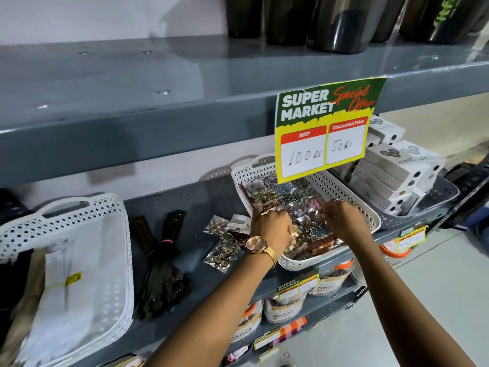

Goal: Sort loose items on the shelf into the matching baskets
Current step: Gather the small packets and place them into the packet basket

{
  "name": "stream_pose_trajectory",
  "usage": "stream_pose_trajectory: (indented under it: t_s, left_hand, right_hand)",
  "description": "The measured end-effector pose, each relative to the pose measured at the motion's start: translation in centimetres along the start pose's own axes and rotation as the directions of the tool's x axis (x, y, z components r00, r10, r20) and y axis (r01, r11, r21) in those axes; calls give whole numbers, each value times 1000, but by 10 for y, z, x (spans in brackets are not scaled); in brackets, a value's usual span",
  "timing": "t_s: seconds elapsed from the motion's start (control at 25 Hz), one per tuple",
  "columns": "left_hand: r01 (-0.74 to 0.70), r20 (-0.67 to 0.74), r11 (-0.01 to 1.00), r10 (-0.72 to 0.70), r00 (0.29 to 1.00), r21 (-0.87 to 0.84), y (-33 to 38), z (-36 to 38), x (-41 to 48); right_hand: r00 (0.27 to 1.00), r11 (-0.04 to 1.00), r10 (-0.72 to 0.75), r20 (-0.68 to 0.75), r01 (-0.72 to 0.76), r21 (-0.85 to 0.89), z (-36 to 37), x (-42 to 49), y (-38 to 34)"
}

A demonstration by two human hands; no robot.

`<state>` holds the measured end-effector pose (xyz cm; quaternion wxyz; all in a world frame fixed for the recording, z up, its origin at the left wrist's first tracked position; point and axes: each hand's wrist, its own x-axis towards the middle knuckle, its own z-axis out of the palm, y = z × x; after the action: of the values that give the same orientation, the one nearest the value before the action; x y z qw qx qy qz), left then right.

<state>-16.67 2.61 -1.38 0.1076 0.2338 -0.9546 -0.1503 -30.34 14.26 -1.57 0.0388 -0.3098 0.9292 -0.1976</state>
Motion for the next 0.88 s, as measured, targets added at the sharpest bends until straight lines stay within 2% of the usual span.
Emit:
stream_pose_trajectory:
  t_s: [0.08, 0.2, 0.28, 0.36, 0.44, 0.52, 0.56, 0.68, 0.88]
  left_hand:
    - [-8, -123, 999, 3, 992, -37, -4, -6, -5]
    - [62, -338, 997, -74, 938, -48, -40, -19, -23]
    - [233, -287, 972, -229, 930, -20, -78, -25, -40]
    - [411, -69, 911, -412, 909, -25, -109, -26, -55]
    - [478, 75, 877, -480, 874, 50, -121, -22, -60]
    - [489, 60, 860, -501, 863, 146, -123, -17, -58]
    - [497, 51, 855, -509, 860, 147, -124, -17, -57]
    - [546, 120, 838, -543, 831, 5, -133, -16, -55]
    - [590, 241, 764, -541, 806, -259, -140, -19, -54]
  right_hand:
    - [997, 999, -33, -77, 32, -25, -6, -4, -5]
    - [923, 992, -122, -364, 115, -41, -15, -16, -23]
    - [891, 959, -256, -375, 284, 21, -16, -28, -55]
    - [875, 875, -416, -248, 460, 154, -6, -37, -97]
    - [871, 857, -491, 21, 478, 194, 11, -36, -138]
    - [865, 902, -420, 273, 431, 23, 33, -26, -169]
    - [868, 899, -378, 321, 428, -98, 44, -22, -179]
    - [899, 858, -293, 326, 398, -326, 64, -13, -194]
    - [897, 848, -337, 287, 422, -320, 57, -13, -192]
